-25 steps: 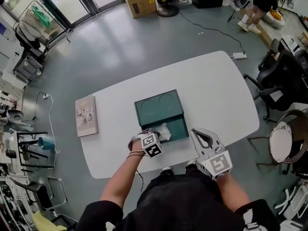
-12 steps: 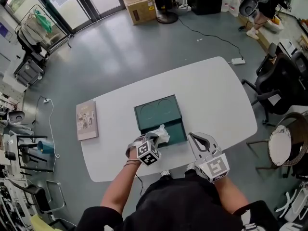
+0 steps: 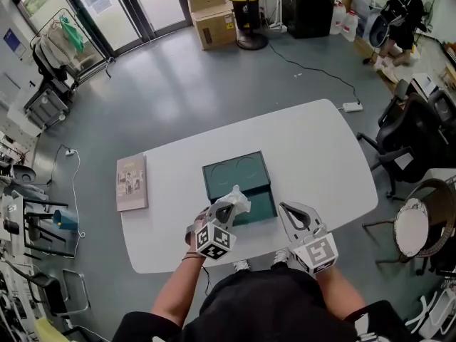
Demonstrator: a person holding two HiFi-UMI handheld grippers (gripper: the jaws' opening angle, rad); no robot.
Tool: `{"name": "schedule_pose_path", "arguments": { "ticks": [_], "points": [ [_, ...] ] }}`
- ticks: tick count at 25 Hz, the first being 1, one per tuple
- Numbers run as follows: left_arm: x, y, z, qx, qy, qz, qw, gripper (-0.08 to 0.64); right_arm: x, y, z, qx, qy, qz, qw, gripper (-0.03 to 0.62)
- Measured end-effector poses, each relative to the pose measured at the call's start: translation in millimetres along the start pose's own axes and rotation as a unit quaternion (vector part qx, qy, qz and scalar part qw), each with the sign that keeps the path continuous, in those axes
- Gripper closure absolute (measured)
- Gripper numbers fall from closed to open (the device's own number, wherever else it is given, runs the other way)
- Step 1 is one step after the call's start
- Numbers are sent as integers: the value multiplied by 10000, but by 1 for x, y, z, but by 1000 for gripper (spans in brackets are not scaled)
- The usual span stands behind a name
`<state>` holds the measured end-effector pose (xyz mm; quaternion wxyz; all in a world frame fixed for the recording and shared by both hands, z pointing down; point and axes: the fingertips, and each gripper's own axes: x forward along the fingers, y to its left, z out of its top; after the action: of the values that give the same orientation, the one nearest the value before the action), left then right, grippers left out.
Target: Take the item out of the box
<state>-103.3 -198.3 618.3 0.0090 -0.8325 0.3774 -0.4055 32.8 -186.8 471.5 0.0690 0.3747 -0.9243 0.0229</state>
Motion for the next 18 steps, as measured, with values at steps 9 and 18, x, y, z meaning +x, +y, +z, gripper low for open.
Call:
{"name": "schedule_pose_path", "arguments": {
  "ticks": [9, 18],
  "points": [
    [-44, 32, 42, -843, -1161, 805, 9864, 549, -1, 1, 14, -154, -81, -35, 9998, 586],
    [-101, 59, 74, -1559, -2270, 1712, 9460, 548, -2, -15, 28, -237, -203, -271, 9991, 586]
  ]
}}
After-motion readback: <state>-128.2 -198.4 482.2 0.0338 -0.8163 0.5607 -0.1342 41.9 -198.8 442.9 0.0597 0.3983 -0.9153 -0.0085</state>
